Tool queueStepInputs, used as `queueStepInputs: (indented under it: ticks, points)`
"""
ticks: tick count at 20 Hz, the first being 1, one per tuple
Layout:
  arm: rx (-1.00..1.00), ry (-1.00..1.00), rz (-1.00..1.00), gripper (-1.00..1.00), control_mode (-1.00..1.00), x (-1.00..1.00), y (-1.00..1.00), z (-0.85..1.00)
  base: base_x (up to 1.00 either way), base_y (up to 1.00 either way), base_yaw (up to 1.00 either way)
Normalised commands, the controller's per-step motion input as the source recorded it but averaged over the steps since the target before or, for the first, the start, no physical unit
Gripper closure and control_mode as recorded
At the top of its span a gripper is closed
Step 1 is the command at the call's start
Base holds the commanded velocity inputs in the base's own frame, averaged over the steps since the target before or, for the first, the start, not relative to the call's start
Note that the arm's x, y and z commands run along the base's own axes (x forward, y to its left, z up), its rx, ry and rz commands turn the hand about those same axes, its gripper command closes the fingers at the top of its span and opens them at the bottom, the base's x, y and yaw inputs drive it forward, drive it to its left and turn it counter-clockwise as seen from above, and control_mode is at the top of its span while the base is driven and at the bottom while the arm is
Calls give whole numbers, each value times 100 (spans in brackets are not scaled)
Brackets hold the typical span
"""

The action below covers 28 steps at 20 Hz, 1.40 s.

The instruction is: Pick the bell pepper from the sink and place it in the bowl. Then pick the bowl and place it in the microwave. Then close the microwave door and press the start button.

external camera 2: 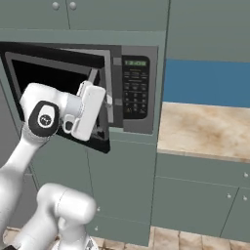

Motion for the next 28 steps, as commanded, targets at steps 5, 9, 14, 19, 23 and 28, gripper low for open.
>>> queueStepInputs:
  ticks: [5,9,14,19,23,28]
  points:
    - [-10,-1,-18,-100,-100,100,2,-17,0,0,0]
    - [-14,0,-26,-100,-100,100,4,-31,0,0,0]
    - [-18,-2,-29,-100,-100,100,11,-34,0,0,0]
    - [-20,-4,-32,-100,-100,100,20,-40,0,0,0]
    - [-12,-6,-29,-100,-100,97,18,-23,0,0,0]
    - [2,-10,-14,-100,-100,0,1,0,0,0,0]
